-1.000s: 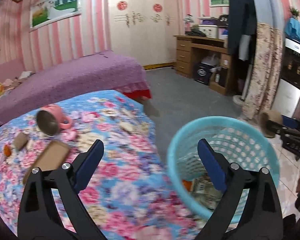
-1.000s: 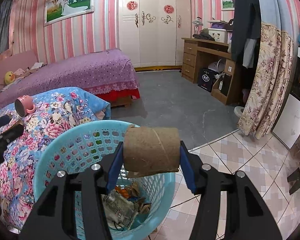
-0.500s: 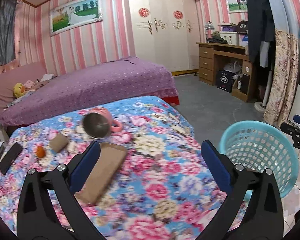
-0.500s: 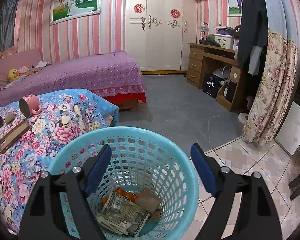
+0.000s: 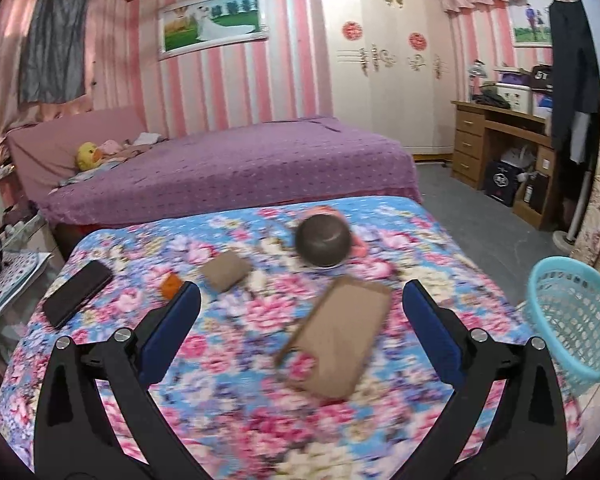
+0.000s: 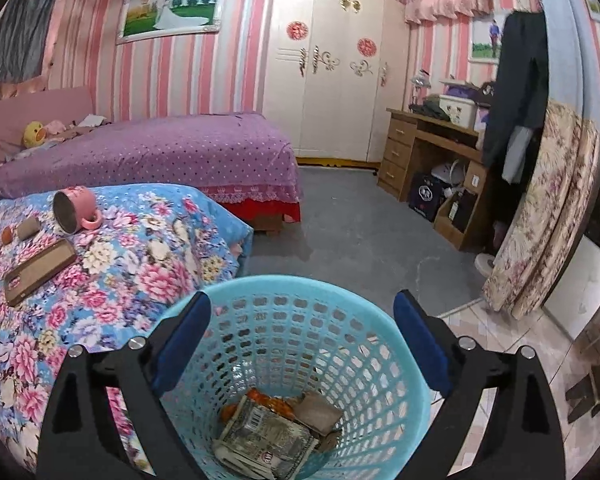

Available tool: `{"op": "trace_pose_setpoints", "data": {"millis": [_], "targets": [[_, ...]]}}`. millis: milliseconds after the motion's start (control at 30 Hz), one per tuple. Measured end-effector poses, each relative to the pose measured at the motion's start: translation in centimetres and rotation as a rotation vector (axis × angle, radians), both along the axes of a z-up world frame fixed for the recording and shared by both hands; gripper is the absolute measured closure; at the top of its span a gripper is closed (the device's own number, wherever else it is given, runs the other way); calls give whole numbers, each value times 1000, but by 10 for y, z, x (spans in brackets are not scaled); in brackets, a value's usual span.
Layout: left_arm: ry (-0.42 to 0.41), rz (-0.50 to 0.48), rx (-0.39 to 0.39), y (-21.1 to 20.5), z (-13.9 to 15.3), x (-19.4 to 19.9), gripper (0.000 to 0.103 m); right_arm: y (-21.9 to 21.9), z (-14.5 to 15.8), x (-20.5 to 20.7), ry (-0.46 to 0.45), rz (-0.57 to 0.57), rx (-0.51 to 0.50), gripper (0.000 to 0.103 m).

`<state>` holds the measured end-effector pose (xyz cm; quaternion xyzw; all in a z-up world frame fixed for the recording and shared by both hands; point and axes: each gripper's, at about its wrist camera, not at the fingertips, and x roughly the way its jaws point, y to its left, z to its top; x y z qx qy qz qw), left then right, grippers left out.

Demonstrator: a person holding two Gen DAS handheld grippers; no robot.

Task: Collect trash
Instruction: 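Move both open grippers from the basket back over the bed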

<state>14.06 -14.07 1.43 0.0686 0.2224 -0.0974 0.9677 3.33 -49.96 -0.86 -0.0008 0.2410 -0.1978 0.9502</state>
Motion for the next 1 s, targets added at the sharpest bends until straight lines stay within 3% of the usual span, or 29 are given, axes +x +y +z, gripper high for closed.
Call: {"op": "trace_pose_setpoints", "data": {"millis": [233,667,767,1000], "targets": [[-13,84,7,54,3,12,5,52,8,21,-16,72,-22,12],[11,241,-4,147,0,31,5,146,7,73,-16,218,57,12],[23,271,-36,172,2,37,5,163,11,85,-15,246,73,12],[39,323,-39,200,10,60,5,199,28,118,-29,304,63,12]]}}
